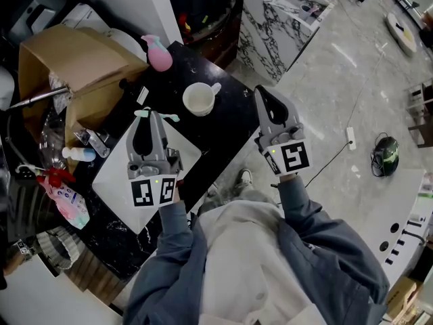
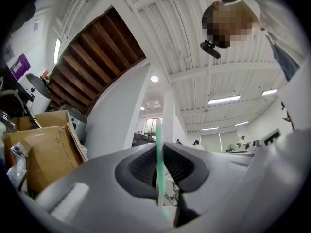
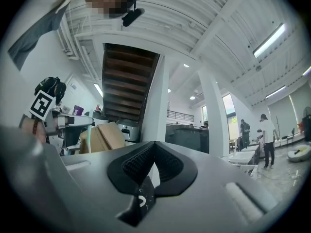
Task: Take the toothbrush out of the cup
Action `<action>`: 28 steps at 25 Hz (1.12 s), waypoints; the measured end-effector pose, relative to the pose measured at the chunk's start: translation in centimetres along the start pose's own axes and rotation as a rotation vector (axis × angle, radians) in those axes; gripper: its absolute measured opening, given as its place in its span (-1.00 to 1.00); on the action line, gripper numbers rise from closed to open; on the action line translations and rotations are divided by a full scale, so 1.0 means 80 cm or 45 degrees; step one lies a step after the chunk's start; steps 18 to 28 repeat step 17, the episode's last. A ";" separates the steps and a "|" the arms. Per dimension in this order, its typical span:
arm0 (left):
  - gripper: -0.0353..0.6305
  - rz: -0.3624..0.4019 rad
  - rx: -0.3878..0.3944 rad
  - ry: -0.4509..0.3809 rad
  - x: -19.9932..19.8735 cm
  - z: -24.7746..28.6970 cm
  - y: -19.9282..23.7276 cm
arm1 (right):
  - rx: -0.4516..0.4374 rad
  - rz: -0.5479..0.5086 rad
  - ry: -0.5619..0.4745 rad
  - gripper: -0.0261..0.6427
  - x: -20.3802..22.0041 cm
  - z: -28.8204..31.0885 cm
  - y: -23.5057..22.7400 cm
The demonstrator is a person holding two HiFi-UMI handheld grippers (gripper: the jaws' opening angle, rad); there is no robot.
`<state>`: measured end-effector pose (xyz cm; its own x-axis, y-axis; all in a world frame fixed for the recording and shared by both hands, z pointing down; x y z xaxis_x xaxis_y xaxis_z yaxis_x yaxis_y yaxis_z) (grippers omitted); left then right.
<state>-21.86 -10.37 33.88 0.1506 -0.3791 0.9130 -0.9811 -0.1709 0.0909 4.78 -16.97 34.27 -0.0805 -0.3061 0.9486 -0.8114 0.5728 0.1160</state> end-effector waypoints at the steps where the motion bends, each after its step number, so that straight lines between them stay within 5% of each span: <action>1: -0.58 0.003 -0.001 0.002 0.000 0.000 0.000 | 0.003 0.003 0.001 -0.91 0.001 0.000 -0.001; 28: -0.59 0.070 0.001 0.018 0.000 0.000 -0.005 | 0.014 0.001 -0.001 -0.91 0.000 -0.003 -0.001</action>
Point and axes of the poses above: the fingertips, and each gripper's own axes: z forward along the fingers, y to its left, x out of its underside, the point moved 4 cm from there along -z, backward along the fingers, and after that the axes turned 5 degrees about -y, right-handed, at the moved point
